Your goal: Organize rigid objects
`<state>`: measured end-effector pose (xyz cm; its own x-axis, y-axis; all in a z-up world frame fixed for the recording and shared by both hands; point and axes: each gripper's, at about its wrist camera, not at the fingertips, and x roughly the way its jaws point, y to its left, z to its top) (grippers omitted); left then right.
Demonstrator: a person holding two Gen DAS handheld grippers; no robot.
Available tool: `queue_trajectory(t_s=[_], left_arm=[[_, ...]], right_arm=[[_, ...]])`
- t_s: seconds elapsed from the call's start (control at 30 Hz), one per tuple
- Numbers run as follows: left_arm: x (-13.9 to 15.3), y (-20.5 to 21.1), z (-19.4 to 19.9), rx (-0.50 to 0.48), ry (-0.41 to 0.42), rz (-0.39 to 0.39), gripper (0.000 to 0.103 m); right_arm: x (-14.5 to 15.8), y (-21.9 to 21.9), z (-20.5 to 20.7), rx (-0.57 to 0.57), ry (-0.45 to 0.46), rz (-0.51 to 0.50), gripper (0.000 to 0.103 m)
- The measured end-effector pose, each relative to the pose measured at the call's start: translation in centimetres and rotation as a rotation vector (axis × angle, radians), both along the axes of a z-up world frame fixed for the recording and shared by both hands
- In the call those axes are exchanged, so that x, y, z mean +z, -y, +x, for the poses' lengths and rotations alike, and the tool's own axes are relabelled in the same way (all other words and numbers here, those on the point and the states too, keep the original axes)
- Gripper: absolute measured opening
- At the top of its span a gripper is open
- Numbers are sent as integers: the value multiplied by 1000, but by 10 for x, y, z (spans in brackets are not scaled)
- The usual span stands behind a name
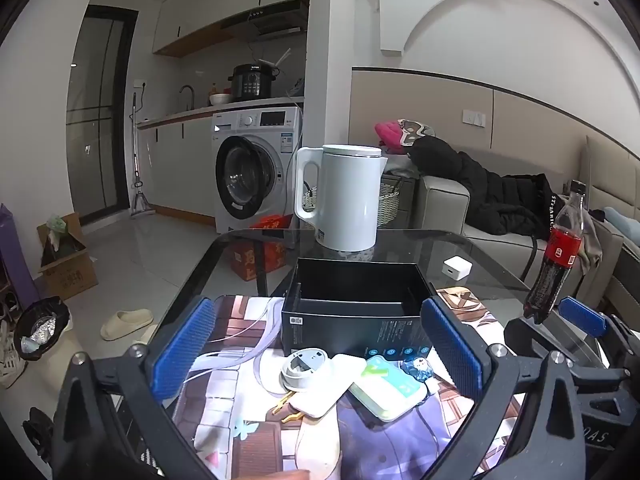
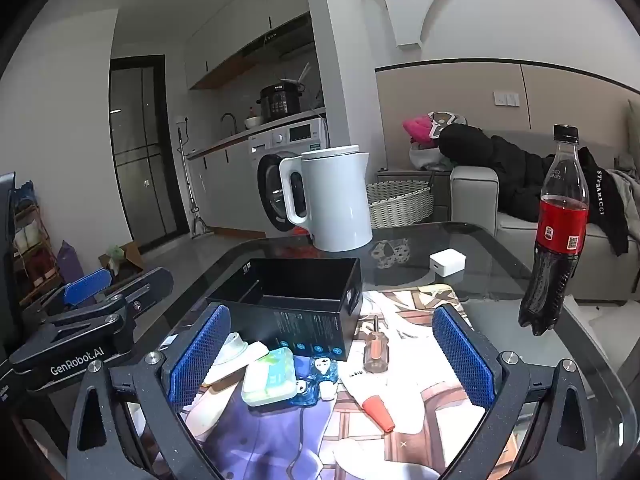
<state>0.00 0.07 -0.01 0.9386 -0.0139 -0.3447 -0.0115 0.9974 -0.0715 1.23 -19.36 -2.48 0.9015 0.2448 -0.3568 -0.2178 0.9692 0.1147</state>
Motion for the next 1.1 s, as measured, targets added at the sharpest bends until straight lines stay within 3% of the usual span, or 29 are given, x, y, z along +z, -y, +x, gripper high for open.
queue_trajectory(t_s=[0.17,0.37,1.1], left_arm=[[0,-2,-4,0,-5,-26,103],[-1,0,2,4,-10,5,103],[0,0,2,14,-16,5,103]], right_arm=[[1,-1,-1,0,9,13,103],[2,1,-2,-1,13,19,103],[1,3,0,-8,2,14,103]])
